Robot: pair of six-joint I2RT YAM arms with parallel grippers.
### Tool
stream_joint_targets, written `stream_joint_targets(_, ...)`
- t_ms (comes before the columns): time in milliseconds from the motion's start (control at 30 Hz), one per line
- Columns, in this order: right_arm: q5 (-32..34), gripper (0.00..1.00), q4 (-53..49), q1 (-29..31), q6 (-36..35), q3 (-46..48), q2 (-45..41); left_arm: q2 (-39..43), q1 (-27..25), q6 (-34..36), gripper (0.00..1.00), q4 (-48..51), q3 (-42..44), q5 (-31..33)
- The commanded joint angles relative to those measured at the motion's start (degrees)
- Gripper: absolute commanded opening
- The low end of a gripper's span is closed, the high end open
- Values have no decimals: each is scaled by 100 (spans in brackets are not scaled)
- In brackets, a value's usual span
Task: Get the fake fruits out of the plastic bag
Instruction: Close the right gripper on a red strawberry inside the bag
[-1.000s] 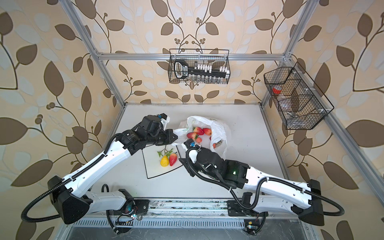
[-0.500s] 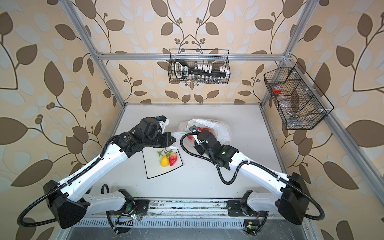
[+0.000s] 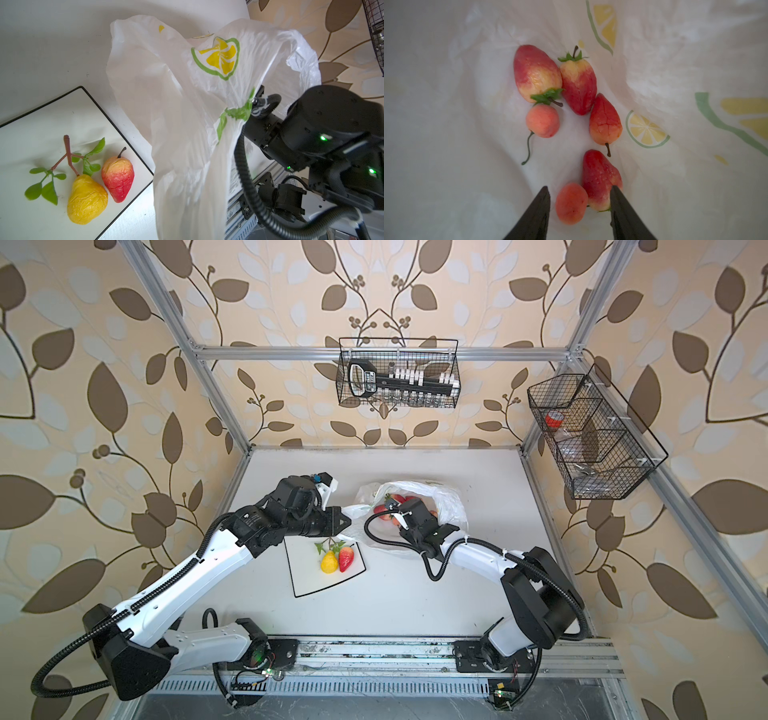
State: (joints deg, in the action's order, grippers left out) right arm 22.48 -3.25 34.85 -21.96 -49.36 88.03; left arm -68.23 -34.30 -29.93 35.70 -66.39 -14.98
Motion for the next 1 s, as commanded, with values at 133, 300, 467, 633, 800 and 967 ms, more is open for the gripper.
stream_joint_targets(133,10,58,-156,-283,947,-130,443,196,-120,115,0,-259,267,-345)
stream_joint_targets(300,49,63,-244,-385,785,-426,782,255,-165,217,0,-396,456,-590)
stream_joint_targets(467,360,65,-274,-485,344,-747,1158,265,-173,432,0,-221,487,-745)
stream_joint_targets(633,609,67,-77,-539,1,-905,1490,292,-173,569,0,-127,646,-897)
stream_joint_targets(800,538,68,-18,-680,-82,-1103,1866,306,-172,664,0,-22,719,-980)
stream_joint_targets(967,497,66,-108,-813,-140,-1209,2133,336,-166,699,0,38,700,-886)
